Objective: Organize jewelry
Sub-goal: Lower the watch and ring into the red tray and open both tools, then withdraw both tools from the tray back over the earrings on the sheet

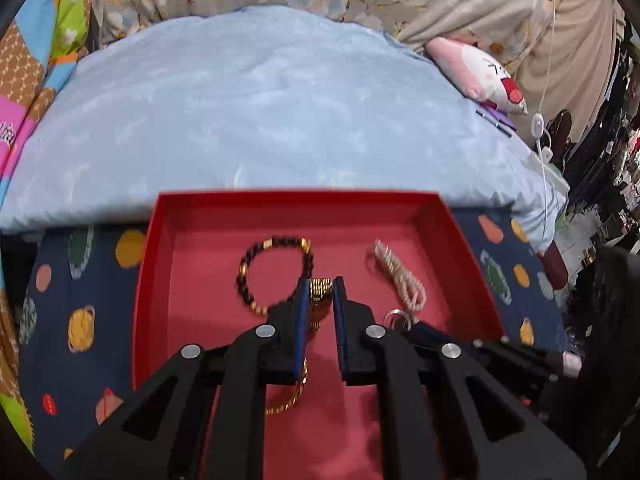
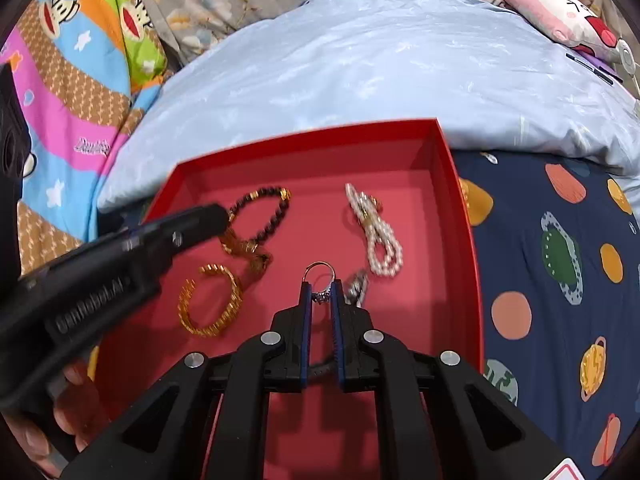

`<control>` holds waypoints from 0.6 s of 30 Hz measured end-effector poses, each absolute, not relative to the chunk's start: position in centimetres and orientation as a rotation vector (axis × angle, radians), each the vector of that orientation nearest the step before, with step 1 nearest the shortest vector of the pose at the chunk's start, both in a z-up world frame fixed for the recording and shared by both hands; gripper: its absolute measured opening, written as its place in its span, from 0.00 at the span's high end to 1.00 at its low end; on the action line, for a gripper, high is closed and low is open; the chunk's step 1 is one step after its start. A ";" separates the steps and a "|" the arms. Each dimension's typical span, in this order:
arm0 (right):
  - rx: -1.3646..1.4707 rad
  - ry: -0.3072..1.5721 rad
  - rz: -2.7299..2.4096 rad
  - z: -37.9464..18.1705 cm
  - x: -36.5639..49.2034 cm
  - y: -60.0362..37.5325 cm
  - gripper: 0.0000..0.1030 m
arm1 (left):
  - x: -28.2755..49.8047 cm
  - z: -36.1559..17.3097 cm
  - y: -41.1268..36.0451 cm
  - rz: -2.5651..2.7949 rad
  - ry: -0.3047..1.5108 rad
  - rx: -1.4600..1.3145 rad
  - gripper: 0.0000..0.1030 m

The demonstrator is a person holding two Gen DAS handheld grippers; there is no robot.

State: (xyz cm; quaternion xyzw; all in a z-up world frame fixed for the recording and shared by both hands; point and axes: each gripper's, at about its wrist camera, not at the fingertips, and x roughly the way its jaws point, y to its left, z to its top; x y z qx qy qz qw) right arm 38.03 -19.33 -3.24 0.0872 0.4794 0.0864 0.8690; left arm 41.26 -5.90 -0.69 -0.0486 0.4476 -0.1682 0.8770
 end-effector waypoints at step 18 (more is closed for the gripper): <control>0.165 0.955 0.204 -1.4 31.0 -20.2 0.90 | 30.0 0.4 -0.8 -0.198 0.858 -0.059 0.41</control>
